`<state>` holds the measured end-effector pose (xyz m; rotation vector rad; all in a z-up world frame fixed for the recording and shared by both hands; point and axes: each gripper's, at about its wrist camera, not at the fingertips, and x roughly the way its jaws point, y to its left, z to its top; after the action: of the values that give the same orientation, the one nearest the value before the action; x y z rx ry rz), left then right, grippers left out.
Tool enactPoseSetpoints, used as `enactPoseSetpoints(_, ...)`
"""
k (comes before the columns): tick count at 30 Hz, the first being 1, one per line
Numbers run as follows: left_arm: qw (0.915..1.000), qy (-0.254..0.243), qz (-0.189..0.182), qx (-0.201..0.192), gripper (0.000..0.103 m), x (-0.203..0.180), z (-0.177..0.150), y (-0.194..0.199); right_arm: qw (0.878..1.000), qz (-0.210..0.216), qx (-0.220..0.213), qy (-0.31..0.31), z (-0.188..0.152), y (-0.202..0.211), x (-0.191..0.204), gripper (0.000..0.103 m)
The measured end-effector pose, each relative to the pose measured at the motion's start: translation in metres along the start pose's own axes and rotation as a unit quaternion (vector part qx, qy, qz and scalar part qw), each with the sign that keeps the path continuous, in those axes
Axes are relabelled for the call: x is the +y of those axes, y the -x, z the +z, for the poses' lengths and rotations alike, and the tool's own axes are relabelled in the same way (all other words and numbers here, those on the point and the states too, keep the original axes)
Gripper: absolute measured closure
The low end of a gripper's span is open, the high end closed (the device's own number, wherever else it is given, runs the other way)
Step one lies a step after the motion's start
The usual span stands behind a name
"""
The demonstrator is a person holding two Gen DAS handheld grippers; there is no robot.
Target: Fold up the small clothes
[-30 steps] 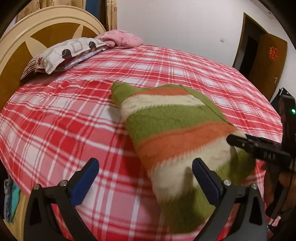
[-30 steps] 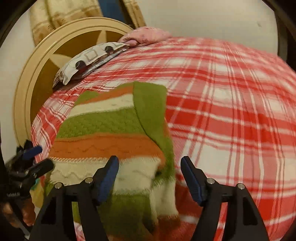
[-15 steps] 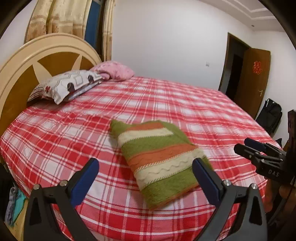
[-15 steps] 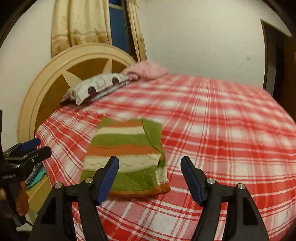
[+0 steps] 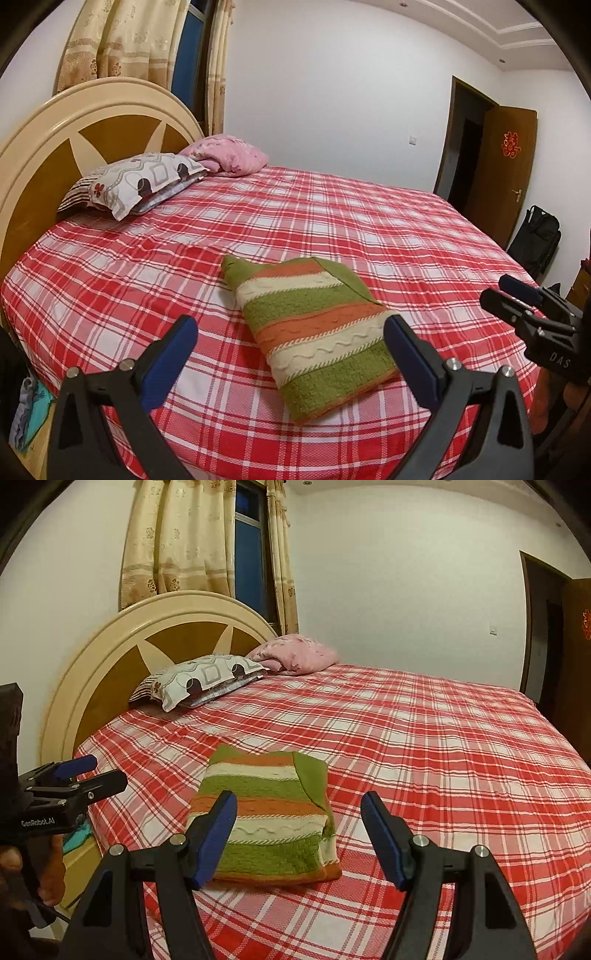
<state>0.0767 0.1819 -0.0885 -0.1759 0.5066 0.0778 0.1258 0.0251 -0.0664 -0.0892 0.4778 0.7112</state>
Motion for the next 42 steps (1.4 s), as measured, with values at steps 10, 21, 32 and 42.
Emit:
enactPoseSetpoints(10, 1.0, -0.003, 0.001, -0.002, 0.0, -0.0018, 0.0013, 0.0026, 1.0, 0.001, -0.001, -0.007, -0.0006, 0.0022, -0.0027, 0.033)
enactPoseSetpoints(21, 1.0, -0.005, 0.001, -0.001, 0.0, -0.0032, 0.0011, 0.0022, 1.0, 0.003, -0.003, -0.007, -0.0008, 0.0044, -0.002, 0.033)
enactPoseSetpoints(32, 1.0, -0.005, 0.0, -0.001, 0.0, -0.0034, 0.0013, 0.0019, 1.0, 0.005, -0.001, -0.01, -0.001, 0.0041, -0.0014, 0.033)
enactPoseSetpoints(42, 0.9999, -0.014, 0.007, -0.006, 0.0, -0.0062, 0.0027, 0.0049, 1.0, 0.006, -0.006, -0.011, -0.001, 0.0053, -0.0012, 0.033)
